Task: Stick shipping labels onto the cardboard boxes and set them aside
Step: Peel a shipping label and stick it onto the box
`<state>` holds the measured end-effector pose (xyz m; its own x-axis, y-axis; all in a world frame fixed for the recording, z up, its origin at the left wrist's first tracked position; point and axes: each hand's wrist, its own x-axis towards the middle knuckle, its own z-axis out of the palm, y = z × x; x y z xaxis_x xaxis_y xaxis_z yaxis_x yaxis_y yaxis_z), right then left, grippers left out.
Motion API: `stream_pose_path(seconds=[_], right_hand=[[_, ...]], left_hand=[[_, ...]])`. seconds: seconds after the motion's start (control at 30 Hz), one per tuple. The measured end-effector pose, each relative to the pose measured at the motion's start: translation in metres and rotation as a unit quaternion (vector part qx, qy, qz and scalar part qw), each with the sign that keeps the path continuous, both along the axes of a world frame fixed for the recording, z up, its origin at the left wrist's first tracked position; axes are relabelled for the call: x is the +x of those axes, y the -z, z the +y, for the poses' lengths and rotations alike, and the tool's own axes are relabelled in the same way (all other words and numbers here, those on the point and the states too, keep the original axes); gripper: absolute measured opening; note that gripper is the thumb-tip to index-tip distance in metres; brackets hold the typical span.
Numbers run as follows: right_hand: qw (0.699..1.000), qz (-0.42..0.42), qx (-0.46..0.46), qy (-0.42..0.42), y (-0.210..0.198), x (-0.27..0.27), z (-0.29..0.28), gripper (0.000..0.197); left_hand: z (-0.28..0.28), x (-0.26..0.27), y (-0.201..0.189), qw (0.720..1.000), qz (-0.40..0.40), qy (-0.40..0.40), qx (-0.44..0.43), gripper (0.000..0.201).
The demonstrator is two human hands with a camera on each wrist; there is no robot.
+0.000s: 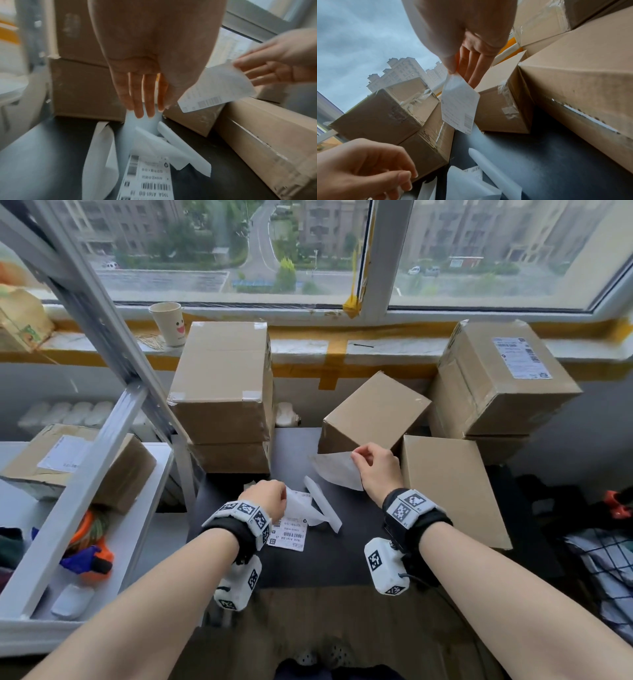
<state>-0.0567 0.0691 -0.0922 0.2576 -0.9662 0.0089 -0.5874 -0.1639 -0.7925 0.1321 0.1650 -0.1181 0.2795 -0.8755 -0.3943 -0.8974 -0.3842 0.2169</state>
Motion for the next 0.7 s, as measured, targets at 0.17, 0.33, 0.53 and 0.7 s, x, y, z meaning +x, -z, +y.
stream_pose_path(seconds=[0.17,0.33,0.53,0.7], right_hand=[[1.0,0.006,-0.028,-0.003,-0.021,-0.012,-0.006,0.016],[0.997,0.03,-0.073,0.008,-0.044,-0.032,-0.014,0.017],[0.99,0.047,-0.125,0.035,-0.064,-0.063,-0.018,0.018],[0.974,0.076,-0.208,0.039,-0.072,-0.091,-0.011,0.018]], left_hand=[[-0.031,-0.031,-0.035,0.994,-0.064,0.083,-0.012,0.026],[-0.066,-0.06,-0.077,0.991,-0.005,0.083,-0.108,0.026],[-0.097,-0.097,-0.107,0.982,0.086,0.054,-0.161,0.036],[-0.12,-0.123,-0.116,0.953,0.267,-0.025,-0.143,0.036]])
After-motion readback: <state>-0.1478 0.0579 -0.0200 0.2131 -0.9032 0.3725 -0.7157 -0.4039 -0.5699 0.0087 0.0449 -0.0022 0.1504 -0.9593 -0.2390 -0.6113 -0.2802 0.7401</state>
